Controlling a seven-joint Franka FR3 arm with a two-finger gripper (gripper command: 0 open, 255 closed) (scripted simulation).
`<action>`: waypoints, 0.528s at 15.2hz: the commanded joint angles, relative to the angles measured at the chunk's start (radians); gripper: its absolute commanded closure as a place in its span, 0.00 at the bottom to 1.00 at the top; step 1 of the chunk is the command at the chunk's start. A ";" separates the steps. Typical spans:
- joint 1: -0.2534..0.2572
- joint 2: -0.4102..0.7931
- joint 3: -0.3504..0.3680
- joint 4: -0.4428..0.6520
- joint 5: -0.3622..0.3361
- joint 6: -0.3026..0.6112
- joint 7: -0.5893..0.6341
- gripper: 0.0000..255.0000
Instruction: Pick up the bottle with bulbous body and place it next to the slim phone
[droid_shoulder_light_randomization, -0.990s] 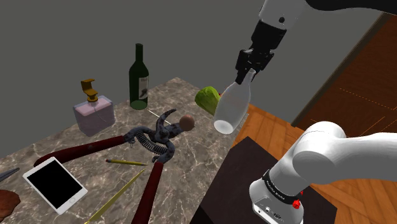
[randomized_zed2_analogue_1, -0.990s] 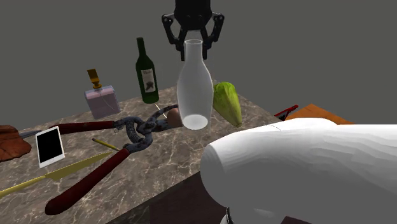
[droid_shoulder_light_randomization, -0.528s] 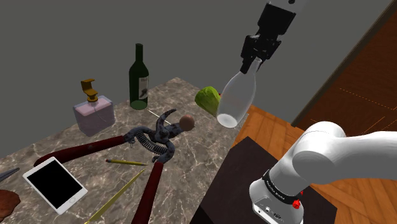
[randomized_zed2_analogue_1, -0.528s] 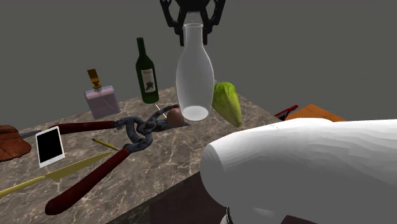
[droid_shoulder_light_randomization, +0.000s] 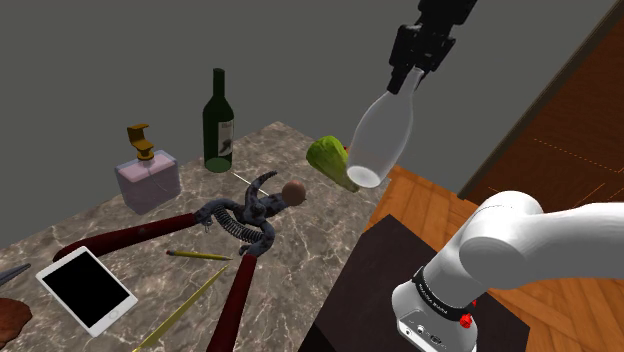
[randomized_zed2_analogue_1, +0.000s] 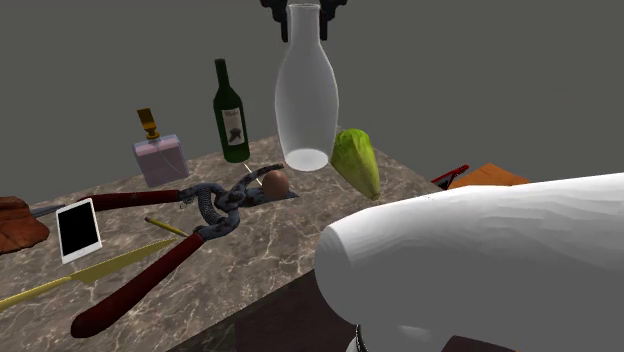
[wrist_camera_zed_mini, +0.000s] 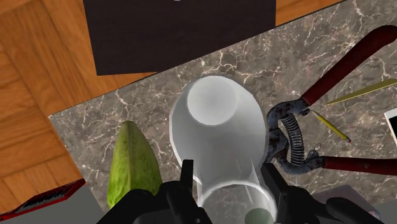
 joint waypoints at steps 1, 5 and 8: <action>-0.001 0.015 0.000 0.036 -0.001 -0.021 0.002 1.00; -0.004 0.043 -0.002 0.111 -0.004 -0.068 0.003 1.00; -0.005 0.066 -0.003 0.169 -0.006 -0.103 0.004 1.00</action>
